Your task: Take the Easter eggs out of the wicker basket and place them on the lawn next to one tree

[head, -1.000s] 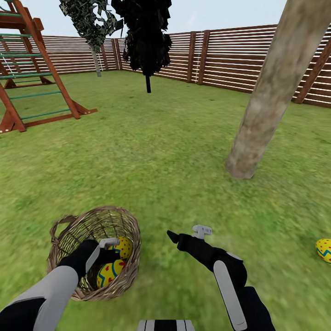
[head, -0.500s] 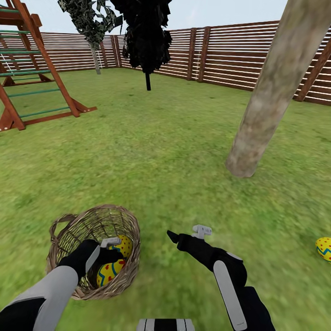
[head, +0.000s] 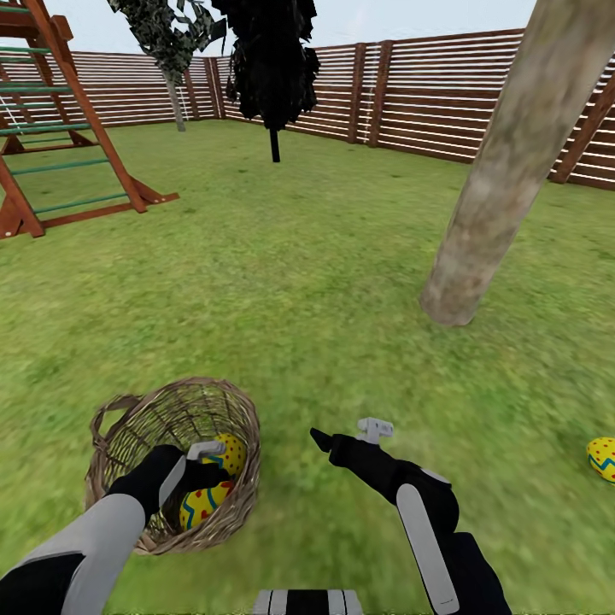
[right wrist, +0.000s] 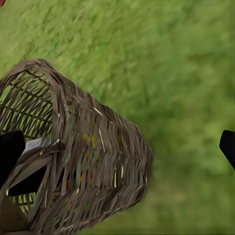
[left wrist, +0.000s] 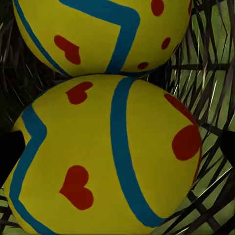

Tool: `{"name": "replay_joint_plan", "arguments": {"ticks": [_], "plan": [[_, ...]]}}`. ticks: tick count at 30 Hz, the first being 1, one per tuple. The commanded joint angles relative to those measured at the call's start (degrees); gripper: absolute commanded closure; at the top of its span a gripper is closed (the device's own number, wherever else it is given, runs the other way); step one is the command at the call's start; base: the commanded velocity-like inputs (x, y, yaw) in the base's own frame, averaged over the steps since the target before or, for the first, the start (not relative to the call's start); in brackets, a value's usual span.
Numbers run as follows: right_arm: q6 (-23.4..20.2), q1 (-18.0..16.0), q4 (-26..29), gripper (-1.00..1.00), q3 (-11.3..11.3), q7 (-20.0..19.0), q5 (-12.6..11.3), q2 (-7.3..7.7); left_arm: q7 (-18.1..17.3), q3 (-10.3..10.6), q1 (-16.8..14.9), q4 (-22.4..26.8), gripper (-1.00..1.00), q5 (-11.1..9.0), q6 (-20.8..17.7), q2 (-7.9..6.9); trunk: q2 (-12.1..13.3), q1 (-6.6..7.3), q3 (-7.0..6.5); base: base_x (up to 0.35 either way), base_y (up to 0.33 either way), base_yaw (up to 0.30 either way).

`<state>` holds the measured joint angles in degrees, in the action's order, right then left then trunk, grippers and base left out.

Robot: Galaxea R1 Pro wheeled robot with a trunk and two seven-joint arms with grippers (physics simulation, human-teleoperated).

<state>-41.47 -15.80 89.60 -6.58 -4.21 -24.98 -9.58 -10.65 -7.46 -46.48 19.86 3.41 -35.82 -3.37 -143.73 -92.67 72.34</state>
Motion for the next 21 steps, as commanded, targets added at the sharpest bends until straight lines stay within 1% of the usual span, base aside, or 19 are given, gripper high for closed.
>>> {"name": "replay_joint_plan", "arguments": {"ticks": [1, 7, 11, 21], "plan": [[-0.28, -0.03, 0.05, -1.0, 0.07, -0.27, 0.2, -0.03, -0.34, -0.37, -0.01, 0.09, -1.0, 0.37, -0.3, 0.03, -0.02, 0.01, 0.05, 0.0, 0.0, 0.0], [-0.31, -0.03, 0.05, -1.0, 0.07, -0.27, 0.2, -0.04, -0.34, -0.3, -0.01, 0.09, -1.0, 0.37, -0.33, 0.03, -0.02, 0.01, 0.05, 0.0, 0.0, 0.0], [-0.3, -0.03, 0.05, -1.0, 0.07, -0.27, 0.2, -0.06, -0.34, -0.3, -0.01, 0.02, -1.0, 0.41, -0.31, 0.03, -0.07, -0.09, 0.94, 0.0, 0.0, 0.0], [-0.3, -0.03, 0.05, -1.0, 0.07, -0.27, 0.2, -0.08, -0.34, -0.28, -0.01, 0.0, -1.0, 0.45, -0.39, 0.09, -0.07, -0.09, 0.94, 0.0, 0.0, 0.0]]}}
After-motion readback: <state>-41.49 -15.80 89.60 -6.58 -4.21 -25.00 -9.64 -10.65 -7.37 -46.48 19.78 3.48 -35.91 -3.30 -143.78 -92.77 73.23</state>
